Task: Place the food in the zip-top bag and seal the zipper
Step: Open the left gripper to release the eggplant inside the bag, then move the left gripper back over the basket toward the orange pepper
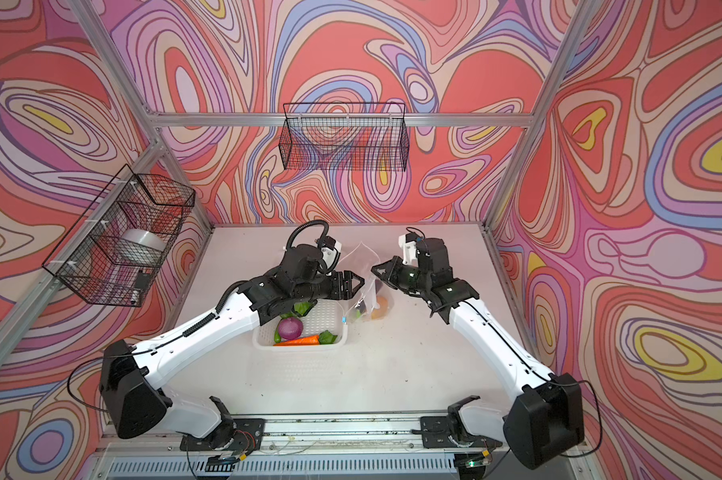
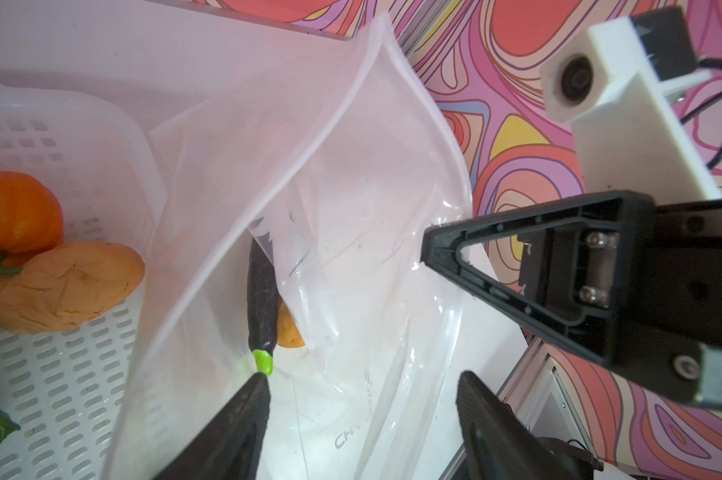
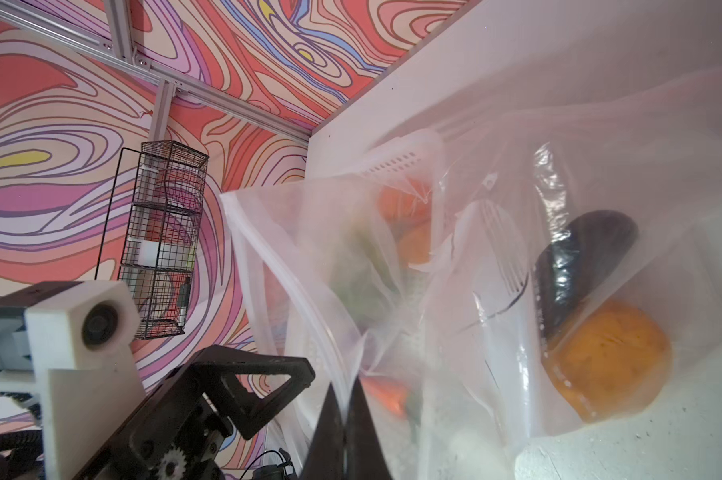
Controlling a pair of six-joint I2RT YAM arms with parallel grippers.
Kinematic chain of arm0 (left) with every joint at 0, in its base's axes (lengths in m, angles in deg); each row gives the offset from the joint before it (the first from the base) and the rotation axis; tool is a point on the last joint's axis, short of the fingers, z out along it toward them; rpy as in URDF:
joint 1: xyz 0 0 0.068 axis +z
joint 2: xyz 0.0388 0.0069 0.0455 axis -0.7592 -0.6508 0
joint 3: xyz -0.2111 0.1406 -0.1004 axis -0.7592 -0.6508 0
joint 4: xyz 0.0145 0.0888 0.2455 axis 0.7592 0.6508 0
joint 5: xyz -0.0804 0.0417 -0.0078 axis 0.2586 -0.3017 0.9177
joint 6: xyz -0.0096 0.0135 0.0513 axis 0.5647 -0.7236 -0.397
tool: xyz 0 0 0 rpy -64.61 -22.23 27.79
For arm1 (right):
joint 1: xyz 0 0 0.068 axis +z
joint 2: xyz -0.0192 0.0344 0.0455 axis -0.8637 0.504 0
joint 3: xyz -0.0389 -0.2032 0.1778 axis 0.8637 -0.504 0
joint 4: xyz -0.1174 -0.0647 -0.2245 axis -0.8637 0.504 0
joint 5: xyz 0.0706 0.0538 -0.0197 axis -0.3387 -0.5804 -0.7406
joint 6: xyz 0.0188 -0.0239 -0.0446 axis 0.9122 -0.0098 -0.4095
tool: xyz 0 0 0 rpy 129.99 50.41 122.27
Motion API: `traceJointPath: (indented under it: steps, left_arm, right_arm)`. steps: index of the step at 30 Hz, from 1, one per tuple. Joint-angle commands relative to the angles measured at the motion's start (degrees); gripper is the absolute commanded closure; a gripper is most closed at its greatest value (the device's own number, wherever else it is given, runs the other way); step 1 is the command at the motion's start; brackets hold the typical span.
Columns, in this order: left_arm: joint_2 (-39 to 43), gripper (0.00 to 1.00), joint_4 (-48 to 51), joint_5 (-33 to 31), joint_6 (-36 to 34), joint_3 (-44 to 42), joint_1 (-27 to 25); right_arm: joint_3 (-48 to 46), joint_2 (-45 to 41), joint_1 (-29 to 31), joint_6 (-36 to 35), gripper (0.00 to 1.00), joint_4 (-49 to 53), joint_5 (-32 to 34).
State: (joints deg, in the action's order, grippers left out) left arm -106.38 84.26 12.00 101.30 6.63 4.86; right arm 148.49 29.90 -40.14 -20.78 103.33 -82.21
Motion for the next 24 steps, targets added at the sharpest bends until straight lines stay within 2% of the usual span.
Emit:
traceJointPath:
  steps: [1, 5, 11, 13, 18, 24]
  left_arm:
    - [-1.7, 0.24, 2.49, 1.83, -0.87, 2.12, 0.49]
    - [-2.35, 0.24, 1.66, 6.02, -2.43, 5.72, 0.5]
    - [-0.89, 0.24, -8.57, 24.61, -3.26, 4.64, 2.18]
    - [-0.1, 0.25, -8.63, 26.69, -3.28, 4.06, 2.83]
    - [3.23, 0.25, -2.47, 19.6, -7.32, 2.69, 3.4]
    - [9.05, 0.26, 2.43, 3.21, -11.97, -1.44, 5.32]
  right_arm:
    - [1.56, -1.65, 0.27, -1.17, 1.0, -0.37, 0.02]
    - [3.41, -3.15, 0.27, -4.58, 1.0, 5.18, 4.24]
    - [1.44, -2.83, 0.27, -3.94, 1.0, 4.77, 6.09]
    - [1.21, -2.39, 0.27, -3.58, 1.0, 3.94, 6.37]
    - [1.25, -2.11, 0.27, -3.61, 1.0, 3.3, 7.58]
    - [1.83, -3.13, 0.27, -5.17, 1.0, 5.56, 10.36]
